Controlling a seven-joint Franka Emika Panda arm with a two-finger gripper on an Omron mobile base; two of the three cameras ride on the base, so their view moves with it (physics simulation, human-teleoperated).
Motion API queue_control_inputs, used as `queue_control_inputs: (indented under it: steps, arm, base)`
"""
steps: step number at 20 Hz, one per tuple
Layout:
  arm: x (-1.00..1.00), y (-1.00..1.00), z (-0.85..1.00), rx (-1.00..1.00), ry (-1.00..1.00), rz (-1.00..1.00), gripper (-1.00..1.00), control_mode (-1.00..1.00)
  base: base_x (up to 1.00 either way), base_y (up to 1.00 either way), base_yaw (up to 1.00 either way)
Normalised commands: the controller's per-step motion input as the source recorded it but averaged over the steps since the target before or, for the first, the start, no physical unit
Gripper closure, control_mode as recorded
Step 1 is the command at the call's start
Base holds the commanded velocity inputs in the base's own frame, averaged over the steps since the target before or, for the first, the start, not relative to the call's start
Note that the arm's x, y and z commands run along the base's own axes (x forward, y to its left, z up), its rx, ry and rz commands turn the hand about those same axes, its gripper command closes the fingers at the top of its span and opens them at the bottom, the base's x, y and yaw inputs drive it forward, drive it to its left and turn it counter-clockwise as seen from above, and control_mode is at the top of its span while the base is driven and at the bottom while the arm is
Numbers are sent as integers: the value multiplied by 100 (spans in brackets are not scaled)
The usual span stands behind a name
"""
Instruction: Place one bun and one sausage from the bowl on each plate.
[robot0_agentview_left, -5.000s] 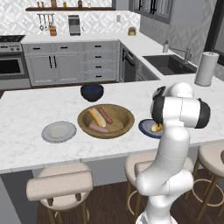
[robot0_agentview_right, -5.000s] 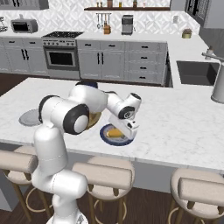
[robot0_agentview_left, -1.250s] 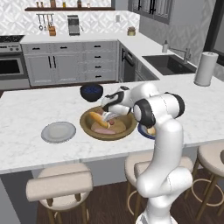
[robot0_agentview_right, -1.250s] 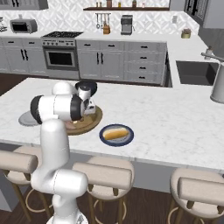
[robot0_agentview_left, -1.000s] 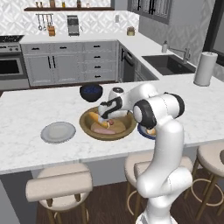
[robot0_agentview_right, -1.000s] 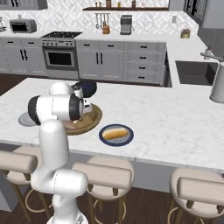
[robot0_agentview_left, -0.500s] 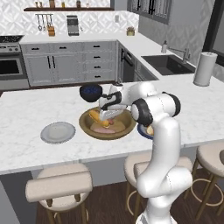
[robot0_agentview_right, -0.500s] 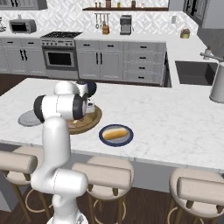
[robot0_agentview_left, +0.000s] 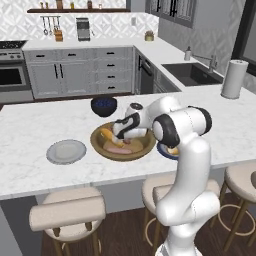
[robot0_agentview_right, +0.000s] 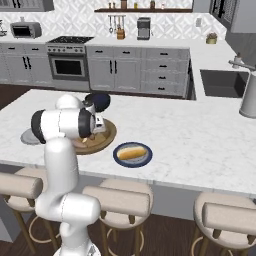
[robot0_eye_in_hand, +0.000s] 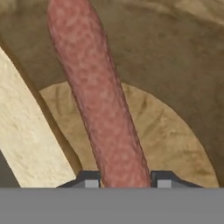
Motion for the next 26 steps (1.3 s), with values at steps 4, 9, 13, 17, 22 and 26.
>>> queue_control_inputs:
  steps: [4,9,13,17,22,26]
  arm:
    - [57,0,-12,2,58,-14,100,-100]
    - [-40,0,74,17,8,-22,100,-100]
    - [-93,-31,99,22,0,-31,100,-100]
    - [-88,-95,52,5,-2,-32,100,-100]
    - [-83,-100,31,0,0,-32,100,-100]
    - [-97,-100,14,-2,-1,-27,100,-100]
  base:
    - [0,0,0]
    - [0,0,0]
    - [0,0,0]
    - [0,0,0]
    - [0,0,0]
    - [0,0,0]
